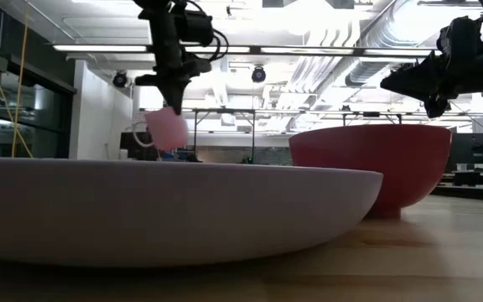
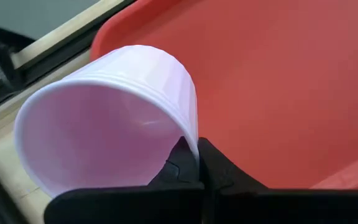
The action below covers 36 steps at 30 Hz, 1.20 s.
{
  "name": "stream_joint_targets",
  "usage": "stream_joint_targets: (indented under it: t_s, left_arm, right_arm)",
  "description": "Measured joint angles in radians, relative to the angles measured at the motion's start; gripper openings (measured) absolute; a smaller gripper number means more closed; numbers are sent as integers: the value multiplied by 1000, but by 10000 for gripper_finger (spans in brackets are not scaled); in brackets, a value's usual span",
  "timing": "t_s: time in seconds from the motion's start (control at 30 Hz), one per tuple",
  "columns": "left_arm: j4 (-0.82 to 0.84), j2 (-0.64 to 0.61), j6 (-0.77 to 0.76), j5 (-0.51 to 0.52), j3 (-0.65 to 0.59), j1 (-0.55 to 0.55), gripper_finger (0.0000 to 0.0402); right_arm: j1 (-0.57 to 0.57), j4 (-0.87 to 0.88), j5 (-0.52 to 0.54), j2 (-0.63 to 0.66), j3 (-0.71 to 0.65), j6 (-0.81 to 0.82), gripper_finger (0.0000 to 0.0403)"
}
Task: Set up tray
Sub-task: Put the pink mug on the orange serving tray
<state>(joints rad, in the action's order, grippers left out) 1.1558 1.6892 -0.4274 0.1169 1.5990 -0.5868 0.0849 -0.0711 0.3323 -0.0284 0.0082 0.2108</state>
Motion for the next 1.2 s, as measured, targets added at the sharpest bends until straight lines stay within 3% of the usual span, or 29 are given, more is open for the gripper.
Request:
stream_joint_targets:
  t_s: [0.43,0.67,0.9,1.2]
  left_arm:
    - [2,167,1,-23,15,-2,14]
    - [82,288,34,20,256,-3,14]
    - [326,455,80,82,550,-3,14]
    - [376,515,85,76,599,-3,14]
  right_arm:
    - [0,0,-9,0,0,2,0]
    - [0,0,-9,0,0,2,0]
    - [0,0,-9,0,0,35,0]
    - [0,2,-10,0,0,35,0]
